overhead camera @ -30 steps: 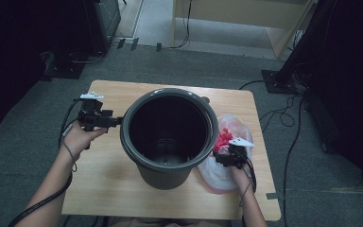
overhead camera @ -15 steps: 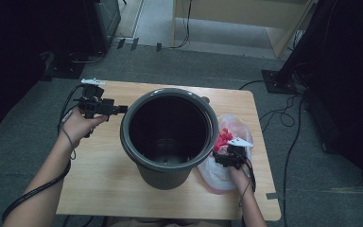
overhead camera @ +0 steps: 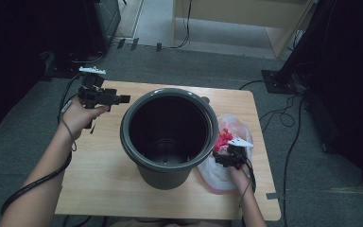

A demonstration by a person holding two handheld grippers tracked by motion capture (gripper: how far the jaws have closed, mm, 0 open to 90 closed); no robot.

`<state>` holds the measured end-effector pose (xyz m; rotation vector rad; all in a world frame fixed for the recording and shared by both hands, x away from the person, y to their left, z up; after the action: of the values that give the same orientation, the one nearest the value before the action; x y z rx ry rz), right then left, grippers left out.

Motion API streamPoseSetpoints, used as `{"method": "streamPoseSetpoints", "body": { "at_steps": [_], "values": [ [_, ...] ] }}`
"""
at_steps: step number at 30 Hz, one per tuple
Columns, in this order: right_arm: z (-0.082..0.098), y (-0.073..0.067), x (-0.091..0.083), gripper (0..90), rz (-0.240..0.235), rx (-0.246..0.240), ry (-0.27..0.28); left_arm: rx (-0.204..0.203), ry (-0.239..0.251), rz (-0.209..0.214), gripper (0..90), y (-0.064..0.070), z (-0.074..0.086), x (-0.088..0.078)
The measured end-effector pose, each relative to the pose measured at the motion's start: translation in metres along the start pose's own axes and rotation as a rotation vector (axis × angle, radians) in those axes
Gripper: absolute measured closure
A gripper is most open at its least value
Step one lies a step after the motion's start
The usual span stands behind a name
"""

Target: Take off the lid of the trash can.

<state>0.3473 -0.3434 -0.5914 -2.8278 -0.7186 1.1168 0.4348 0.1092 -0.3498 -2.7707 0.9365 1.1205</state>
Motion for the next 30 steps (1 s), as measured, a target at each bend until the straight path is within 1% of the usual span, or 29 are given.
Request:
{"method": "streamPoseSetpoints", "body": {
  "at_steps": [2,4,8,10,13,14,15,17,20,22,23,24,27,28,29,30],
  "values": [
    [0.0,0.0,0.0,13.8,-0.001,0.001,0.0,0.004,0.011,-0.009,25.8,0.001,-0.005,-0.003],
    [0.0,0.0,0.0,13.8,-0.002,0.003,0.001,0.004,0.017,-0.009,25.8,0.002,-0.008,-0.006],
    [0.0,0.0,-0.001,13.8,-0.006,0.012,0.004,0.004,0.014,-0.002,25.9,0.004,-0.012,-0.008],
    [0.0,0.0,-0.001,13.8,-0.003,0.012,0.003,0.012,0.014,-0.007,25.9,0.006,-0.015,-0.009],
    [0.0,0.0,0.0,13.8,0.0,0.008,0.001,0.015,0.016,-0.004,25.9,0.009,-0.019,-0.01],
    [0.0,0.0,0.0,13.8,-0.001,0.009,0.002,0.023,0.02,0.002,25.9,0.012,-0.022,-0.012],
    [0.0,0.0,0.0,13.8,-0.001,0.009,0.002,0.023,0.022,0.008,25.8,0.013,-0.024,-0.013],
    [0.0,0.0,-0.001,13.8,-0.003,0.01,0.003,0.035,0.027,0.009,25.8,0.017,-0.027,-0.014],
    [0.0,0.0,-0.001,13.8,-0.005,0.012,0.005,0.042,0.02,0.019,25.8,0.023,-0.03,-0.014],
    [0.0,0.0,0.0,13.8,-0.001,0.009,0.002,0.063,0.017,0.023,25.9,0.028,-0.032,-0.014],
    [0.0,0.0,0.0,13.8,0.0,0.008,0.001,0.063,0.017,0.023,25.8,0.028,-0.032,-0.014],
    [0.0,0.0,0.0,13.8,0.0,0.008,0.001,0.081,0.015,0.024,25.8,0.033,-0.034,-0.013],
    [0.0,0.0,-0.001,13.8,-0.004,0.011,0.004,0.109,0.012,0.029,25.8,0.042,-0.036,-0.012],
    [0.0,0.0,-0.001,13.8,-0.003,0.011,0.003,0.117,0.012,0.036,25.8,0.044,-0.036,-0.012],
    [0.0,0.0,-0.001,13.8,-0.003,0.01,0.003,0.117,0.012,0.036,25.8,0.044,-0.036,-0.012],
    [0.0,0.0,-0.001,13.8,-0.003,0.01,0.003,0.133,0.011,0.049,25.8,0.049,-0.037,-0.01]
  ]
}}
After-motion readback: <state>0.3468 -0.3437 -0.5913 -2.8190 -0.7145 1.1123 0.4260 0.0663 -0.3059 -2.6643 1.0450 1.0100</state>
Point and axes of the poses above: each handheld gripper's, and its own axes: x roughly forward along the jaws, z roughly out of its underside, y roughly to its right, the point moved 3 cm from there along x, roughly forward along the jaws, and after that the axes turned 8 degrees about -z, right-handed, at the moved point
